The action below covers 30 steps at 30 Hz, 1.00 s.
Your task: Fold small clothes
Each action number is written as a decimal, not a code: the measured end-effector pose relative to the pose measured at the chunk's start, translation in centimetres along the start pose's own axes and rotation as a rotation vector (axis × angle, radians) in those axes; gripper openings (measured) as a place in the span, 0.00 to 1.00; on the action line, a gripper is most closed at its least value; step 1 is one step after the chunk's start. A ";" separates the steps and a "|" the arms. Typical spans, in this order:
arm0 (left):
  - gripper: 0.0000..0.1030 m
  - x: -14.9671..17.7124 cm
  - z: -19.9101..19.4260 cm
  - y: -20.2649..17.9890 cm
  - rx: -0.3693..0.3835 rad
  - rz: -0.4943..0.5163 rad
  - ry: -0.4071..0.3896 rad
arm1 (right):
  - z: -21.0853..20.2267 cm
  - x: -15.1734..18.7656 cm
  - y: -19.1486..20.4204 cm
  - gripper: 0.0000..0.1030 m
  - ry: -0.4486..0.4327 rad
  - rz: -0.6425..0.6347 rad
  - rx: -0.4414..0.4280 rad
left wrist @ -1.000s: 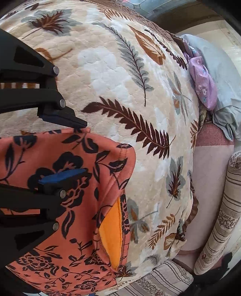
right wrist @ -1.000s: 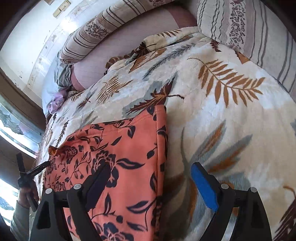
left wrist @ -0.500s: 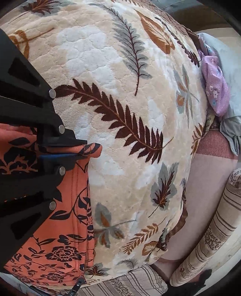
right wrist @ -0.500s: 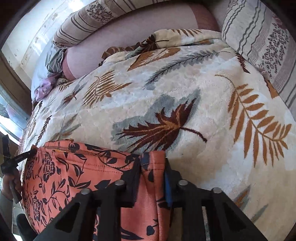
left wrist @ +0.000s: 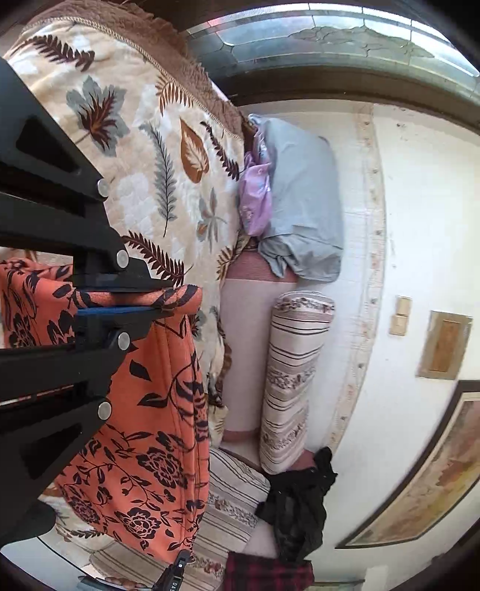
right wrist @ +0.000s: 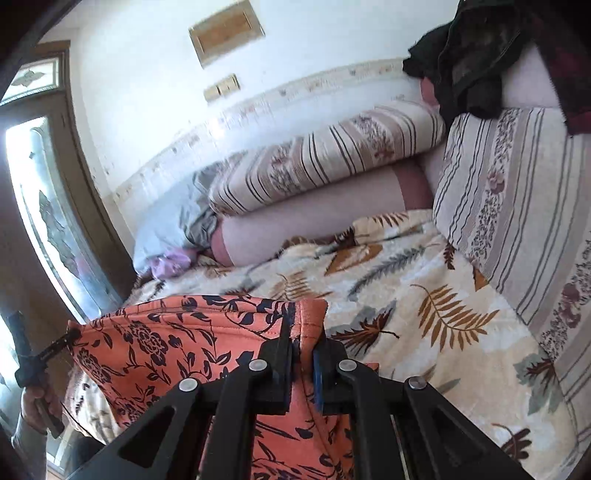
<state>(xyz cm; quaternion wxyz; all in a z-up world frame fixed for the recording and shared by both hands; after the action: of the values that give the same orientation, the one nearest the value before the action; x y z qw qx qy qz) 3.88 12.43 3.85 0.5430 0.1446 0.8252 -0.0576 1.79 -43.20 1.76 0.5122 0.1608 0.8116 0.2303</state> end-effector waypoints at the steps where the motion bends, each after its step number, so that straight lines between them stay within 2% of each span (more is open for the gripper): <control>1: 0.06 0.3 -2.2 0.0 -0.006 0.005 -0.018 | -2.1 0.2 0.4 0.08 -0.022 0.014 -0.027; 4: 0.06 0.6 -6.4 0.1 -0.015 0.042 -0.044 | -7.2 1.2 0.8 0.08 -0.065 0.059 -0.088; 7: 0.06 0.2 -5.9 -0.3 -0.023 0.089 -0.039 | -8.7 1.2 1.5 0.08 -0.063 0.026 -0.103; 10: 0.06 0.1 -1.1 -0.2 -0.012 0.082 0.000 | -5.4 0.6 0.3 0.08 -0.021 0.033 -0.074; 11: 0.06 0.1 1.6 0.0 -0.001 0.069 0.024 | -3.3 0.3 -0.4 0.08 0.002 0.037 -0.060; 13: 0.06 1.1 7.2 0.2 -0.029 0.067 0.086 | 2.3 0.0 -2.7 0.08 0.056 0.046 -0.013; 15: 0.10 3.3 14.7 0.8 0.003 0.010 0.214 | 9.0 0.3 -6.1 0.10 0.126 0.117 0.019; 16: 0.10 4.9 18.7 0.6 0.001 0.040 0.306 | 13.3 1.4 -8.0 0.12 0.226 0.142 0.043; 17: 0.12 6.7 22.1 0.5 -0.010 0.052 0.395 | 16.7 3.0 -10.1 0.12 0.318 0.172 0.106; 18: 0.19 8.8 25.1 0.2 -0.003 0.076 0.507 | 20.1 5.3 -12.5 0.14 0.412 0.222 0.209; 19: 0.19 10.9 27.2 0.2 -0.037 0.107 0.631 | 21.8 6.9 -13.6 0.15 0.486 0.236 0.264; 20: 0.21 11.7 27.5 0.3 -0.051 0.101 0.661 | 22.3 7.9 -13.9 0.15 0.499 0.231 0.271; 21: 0.25 11.2 26.3 0.4 -0.047 0.081 0.593 | 21.2 7.7 -13.7 0.20 0.429 0.238 0.258; 22: 0.32 10.5 24.9 0.5 -0.053 0.075 0.538 | 19.8 7.5 -13.6 0.32 0.390 0.263 0.235; 23: 0.46 9.8 23.2 0.7 -0.070 0.081 0.503 | 18.1 7.3 -13.4 0.41 0.358 0.285 0.208; 24: 0.50 9.0 21.4 0.9 -0.095 0.088 0.467 | 16.4 7.2 -13.3 0.66 0.324 0.287 0.209; 25: 0.51 8.2 19.4 1.1 -0.115 0.087 0.421 | 14.5 7.0 -13.0 0.72 0.278 0.276 0.218; 26: 0.51 7.3 17.6 1.3 -0.119 0.080 0.385 | 12.7 6.7 -12.5 0.72 0.250 0.262 0.214; 28: 0.51 6.0 14.1 1.0 -0.087 0.065 0.345 | 9.5 6.2 -11.1 0.72 0.248 0.266 0.159; 29: 0.54 5.7 12.4 0.4 -0.070 0.062 0.320 | 8.4 6.1 -10.4 0.72 0.249 0.281 0.120; 30: 0.62 5.6 10.9 -0.3 -0.056 0.066 0.297 | 7.3 6.3 -9.0 0.72 0.267 0.292 0.058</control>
<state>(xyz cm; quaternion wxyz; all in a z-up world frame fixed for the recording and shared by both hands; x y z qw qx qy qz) 11.31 10.35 -5.72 0.4203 0.1635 0.8925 0.0052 5.53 -46.10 -10.59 0.3562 0.2593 0.8467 0.2981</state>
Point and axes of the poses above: each gripper's, at about its wrist camera, not at the fingertips, and z roughly the way its jaws point, y to its left, x to its underside, the point moved 4 cm from there along z, roughly the way its jaws point, and after that the axes turned 12 degrees about z, right-handed, at the moved point
